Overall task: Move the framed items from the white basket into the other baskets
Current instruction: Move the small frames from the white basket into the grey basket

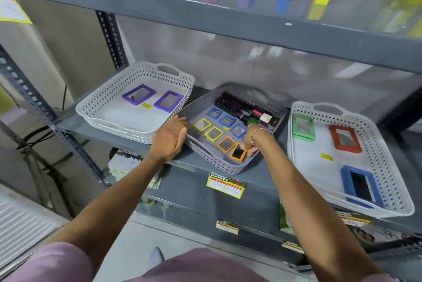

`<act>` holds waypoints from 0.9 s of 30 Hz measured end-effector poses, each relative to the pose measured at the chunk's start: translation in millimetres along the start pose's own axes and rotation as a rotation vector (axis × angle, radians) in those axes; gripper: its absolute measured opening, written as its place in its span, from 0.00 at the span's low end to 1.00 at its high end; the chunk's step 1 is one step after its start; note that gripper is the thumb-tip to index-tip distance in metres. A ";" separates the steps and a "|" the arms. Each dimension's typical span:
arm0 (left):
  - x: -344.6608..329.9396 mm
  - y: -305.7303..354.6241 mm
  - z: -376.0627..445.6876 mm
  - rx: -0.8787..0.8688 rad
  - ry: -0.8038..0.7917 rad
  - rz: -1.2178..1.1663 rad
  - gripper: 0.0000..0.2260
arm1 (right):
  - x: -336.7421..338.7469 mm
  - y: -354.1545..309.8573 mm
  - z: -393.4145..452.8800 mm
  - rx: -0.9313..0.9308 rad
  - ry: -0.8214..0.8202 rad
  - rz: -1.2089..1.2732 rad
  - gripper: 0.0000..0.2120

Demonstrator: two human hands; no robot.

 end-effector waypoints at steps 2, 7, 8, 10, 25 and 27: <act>-1.2 -1.1 -1.7 0.007 0.020 -0.003 0.25 | -1.1 -1.2 2.0 -0.019 0.020 -0.083 0.18; -0.6 -0.1 -1.3 0.007 0.021 0.002 0.25 | 0.5 0.5 6.5 -0.018 0.108 -0.193 0.13; -0.2 0.0 -1.2 0.009 0.023 0.006 0.25 | 0.9 0.9 7.6 -0.021 0.118 -0.205 0.13; -0.3 1.0 -1.5 0.012 0.024 0.023 0.26 | 1.3 1.0 8.3 -0.024 0.119 -0.243 0.14; -3.0 -4.5 -2.1 0.000 -0.009 0.050 0.21 | 1.7 -2.1 -4.8 -0.020 0.181 -0.444 0.14; -2.2 -4.0 -2.9 0.007 -0.015 0.039 0.21 | 1.1 -1.6 -5.2 -0.027 0.187 -0.434 0.14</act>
Point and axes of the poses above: each hand's wrist, its own z-axis towards the middle knuckle, its own x-axis out of the back of the hand, y = z × x, the point moved 4 cm from there along z, towards the middle knuckle, and after that the axes turned 7 degrees about -y, right-handed, at the moved point
